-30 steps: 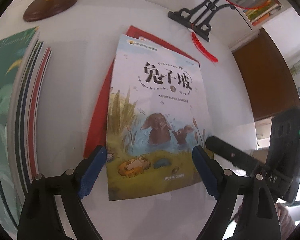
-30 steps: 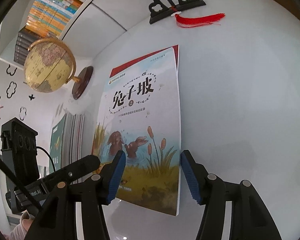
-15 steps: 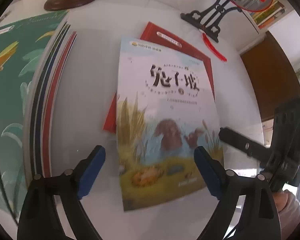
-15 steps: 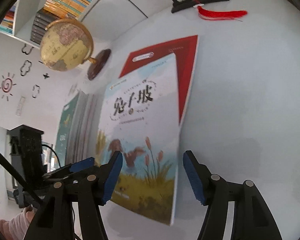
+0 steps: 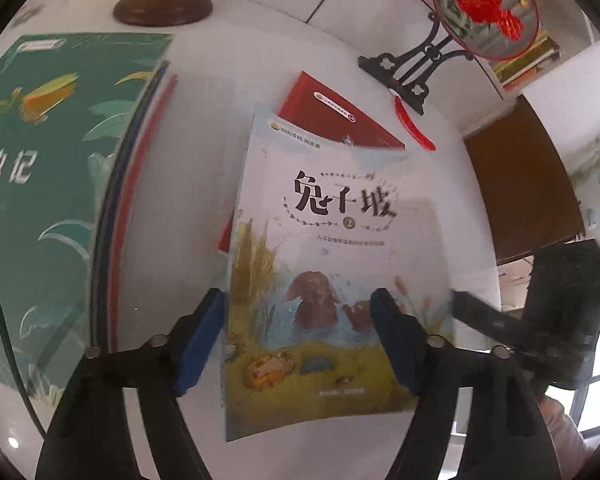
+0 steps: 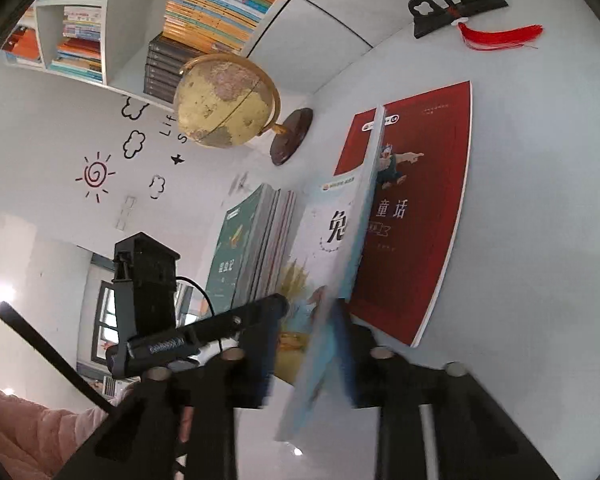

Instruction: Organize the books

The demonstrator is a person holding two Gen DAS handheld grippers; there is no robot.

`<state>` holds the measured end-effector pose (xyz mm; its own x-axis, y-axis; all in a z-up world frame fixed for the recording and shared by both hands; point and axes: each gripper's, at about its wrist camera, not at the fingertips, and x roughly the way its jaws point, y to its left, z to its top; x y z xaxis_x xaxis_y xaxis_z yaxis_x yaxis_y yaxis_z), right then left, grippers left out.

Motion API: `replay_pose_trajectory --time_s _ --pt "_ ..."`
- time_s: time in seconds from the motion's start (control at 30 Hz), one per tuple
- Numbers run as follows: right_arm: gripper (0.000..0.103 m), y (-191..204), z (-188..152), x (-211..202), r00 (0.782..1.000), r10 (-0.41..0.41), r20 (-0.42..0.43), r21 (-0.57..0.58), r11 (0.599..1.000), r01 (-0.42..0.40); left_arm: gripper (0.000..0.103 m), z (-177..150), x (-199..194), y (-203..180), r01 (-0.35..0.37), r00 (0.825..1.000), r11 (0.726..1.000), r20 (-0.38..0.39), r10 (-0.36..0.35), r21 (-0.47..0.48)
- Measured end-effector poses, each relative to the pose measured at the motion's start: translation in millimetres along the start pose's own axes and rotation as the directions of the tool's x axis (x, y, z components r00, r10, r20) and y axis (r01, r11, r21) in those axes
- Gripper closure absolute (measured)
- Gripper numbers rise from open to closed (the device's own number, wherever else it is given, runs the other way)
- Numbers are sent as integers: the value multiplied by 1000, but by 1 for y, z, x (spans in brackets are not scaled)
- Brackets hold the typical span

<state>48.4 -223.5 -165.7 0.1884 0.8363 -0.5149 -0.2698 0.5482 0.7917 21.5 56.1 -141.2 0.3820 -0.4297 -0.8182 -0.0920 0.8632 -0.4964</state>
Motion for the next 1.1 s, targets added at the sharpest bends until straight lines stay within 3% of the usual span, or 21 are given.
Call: replay_pose_trajectory --time_s 0.13,0.3,0.47,0.7,1.1 --pt "84 -10 -9 11 991 -123 -42 -1 992 123 38 -12 -2 -4 -21 1000 999 9 20 27" --pt "84 -17 -15 12 994 -99 -38 50 994 101 38 -11 -4 -4 11 999 1000 49 -10 -20" --pt "84 -7 -15 8 1000 1 -20 47 999 0 38 -13 -7 -2 3 999 1000 49 -2 -19" --pt "84 -4 -19 15 999 -26 -45 43 999 27 38 -12 -7 2 -7 999 1000 40 9 -31" --pt "77 -25 -21 23 994 -86 -66 139 986 94 38 -14 -5 -3 -45 999 999 30 45 -1"
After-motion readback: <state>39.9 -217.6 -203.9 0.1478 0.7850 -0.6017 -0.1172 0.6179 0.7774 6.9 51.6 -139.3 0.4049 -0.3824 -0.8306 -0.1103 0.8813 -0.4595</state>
